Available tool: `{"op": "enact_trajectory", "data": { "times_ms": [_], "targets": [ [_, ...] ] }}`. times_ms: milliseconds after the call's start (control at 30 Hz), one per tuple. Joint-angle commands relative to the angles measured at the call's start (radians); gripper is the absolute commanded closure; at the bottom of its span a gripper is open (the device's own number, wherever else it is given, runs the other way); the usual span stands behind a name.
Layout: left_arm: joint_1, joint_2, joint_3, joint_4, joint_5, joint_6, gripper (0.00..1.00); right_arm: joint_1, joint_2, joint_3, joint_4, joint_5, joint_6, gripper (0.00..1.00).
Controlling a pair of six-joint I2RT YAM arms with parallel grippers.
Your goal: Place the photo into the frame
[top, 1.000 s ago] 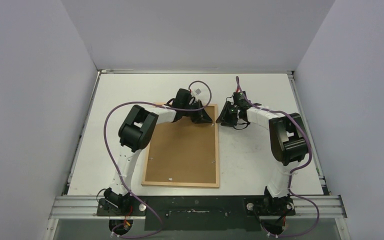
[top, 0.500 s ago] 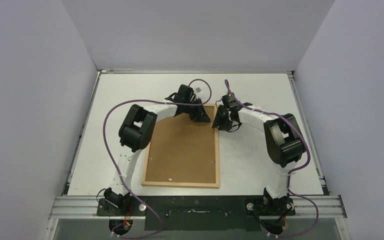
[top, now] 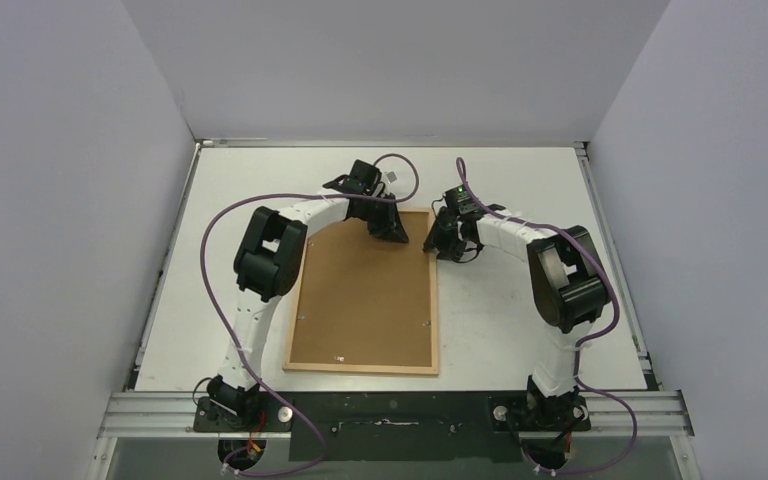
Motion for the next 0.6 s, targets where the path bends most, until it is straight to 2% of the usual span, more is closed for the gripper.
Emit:
{"op": "enact_trajectory", "data": {
  "times_ms": [0,267,567],
  "targets": [
    [-0.011,0.027,0.045,-0.062,0.012,0.071,0.92,-0.001,0.018,0.035,0.07,0.014,0.056,0.57],
    [-0.021,0.06,0.019,-0.086,0.008,0.062,0.93,0.003,0.052,0.06,0.07,0.016,0.073,0.59],
    [-0.036,0.081,0.017,-0.089,0.017,0.066,0.93,0.025,0.108,0.111,-0.016,0.041,0.028,0.58]
  ]
}}
